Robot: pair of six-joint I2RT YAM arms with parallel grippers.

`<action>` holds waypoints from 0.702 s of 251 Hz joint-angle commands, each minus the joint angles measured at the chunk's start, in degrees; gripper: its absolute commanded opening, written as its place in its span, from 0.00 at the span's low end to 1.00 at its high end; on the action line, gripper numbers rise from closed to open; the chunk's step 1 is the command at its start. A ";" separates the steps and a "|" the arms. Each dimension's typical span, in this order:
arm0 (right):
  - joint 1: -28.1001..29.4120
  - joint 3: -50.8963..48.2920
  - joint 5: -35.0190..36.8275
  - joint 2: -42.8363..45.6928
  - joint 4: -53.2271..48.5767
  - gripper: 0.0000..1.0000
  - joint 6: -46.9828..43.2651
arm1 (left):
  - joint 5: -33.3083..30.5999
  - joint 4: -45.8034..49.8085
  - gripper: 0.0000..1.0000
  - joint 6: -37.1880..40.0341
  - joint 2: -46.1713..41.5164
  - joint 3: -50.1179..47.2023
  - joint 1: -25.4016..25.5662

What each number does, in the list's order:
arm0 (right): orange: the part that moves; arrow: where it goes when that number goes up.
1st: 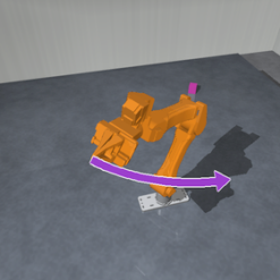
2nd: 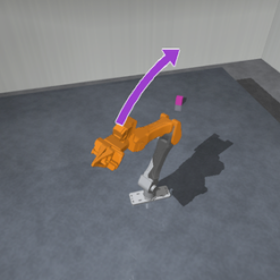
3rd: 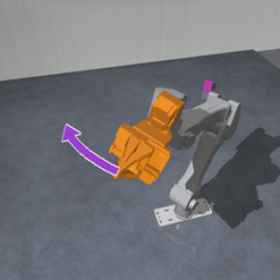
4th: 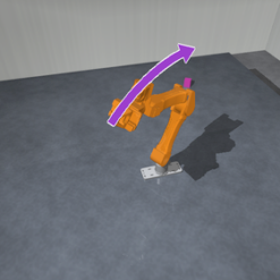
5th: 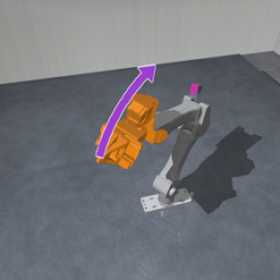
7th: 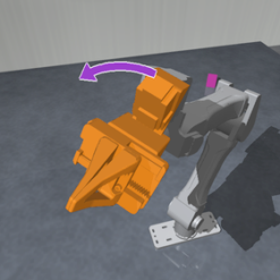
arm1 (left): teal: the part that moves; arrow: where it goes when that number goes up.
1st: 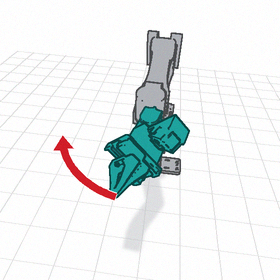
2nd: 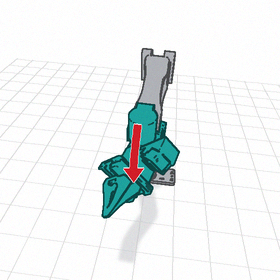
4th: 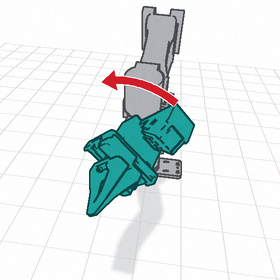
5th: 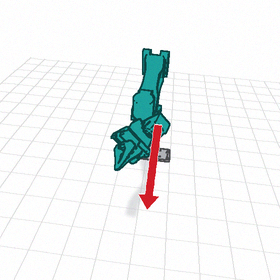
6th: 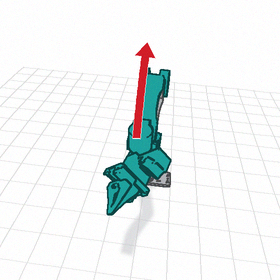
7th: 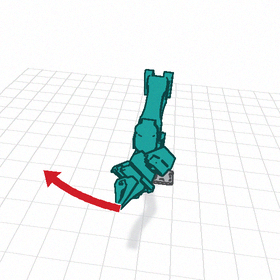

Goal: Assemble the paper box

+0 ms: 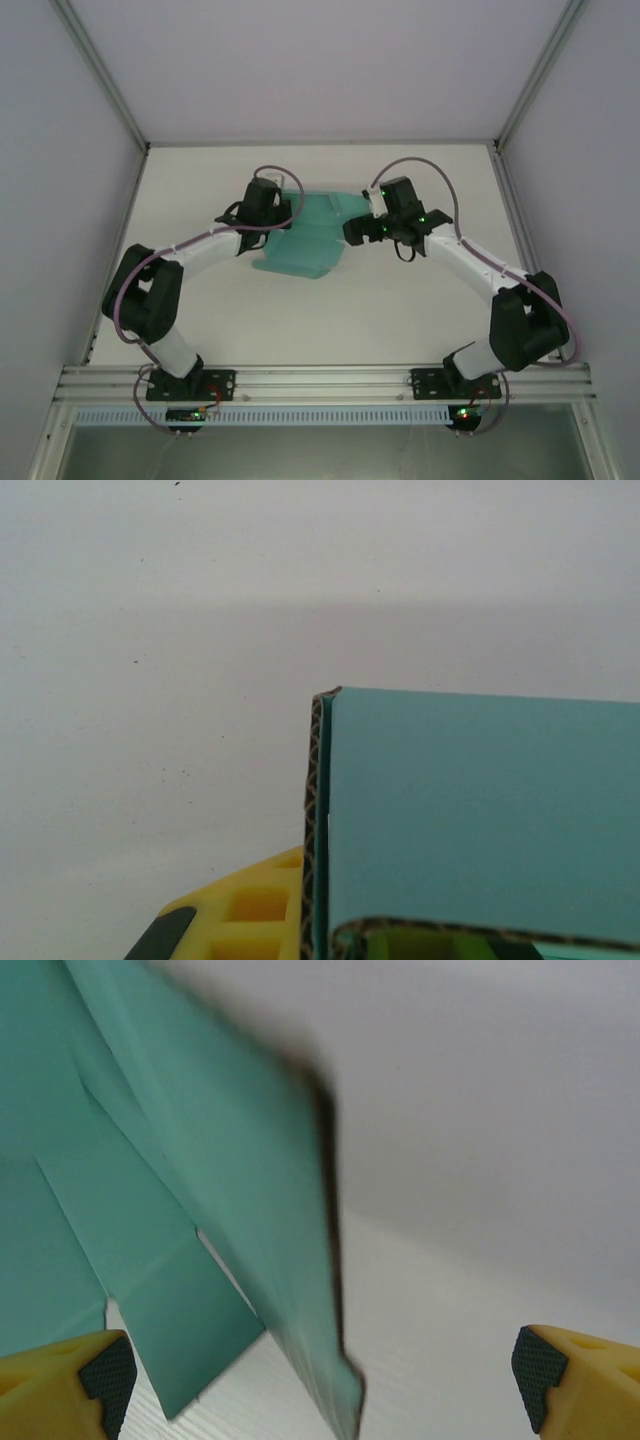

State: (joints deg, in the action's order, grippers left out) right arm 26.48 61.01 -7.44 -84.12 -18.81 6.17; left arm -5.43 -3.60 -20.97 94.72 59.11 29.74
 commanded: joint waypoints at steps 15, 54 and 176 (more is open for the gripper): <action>-0.20 3.63 -1.27 -1.72 -0.97 1.00 -0.62 | 0.31 0.51 0.02 0.40 0.32 0.63 -0.12; -0.95 0.43 -0.06 2.22 -5.30 0.99 -2.48 | 0.08 2.06 0.01 -2.41 1.17 1.53 -1.58; -1.44 -1.37 -2.30 -1.31 1.34 0.99 -0.77 | 6.42 -0.25 0.00 -0.18 0.59 0.15 -2.20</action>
State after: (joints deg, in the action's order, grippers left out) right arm 25.45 54.57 -8.38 -83.00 -19.88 4.97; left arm -1.72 -2.59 -22.79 95.07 59.11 27.11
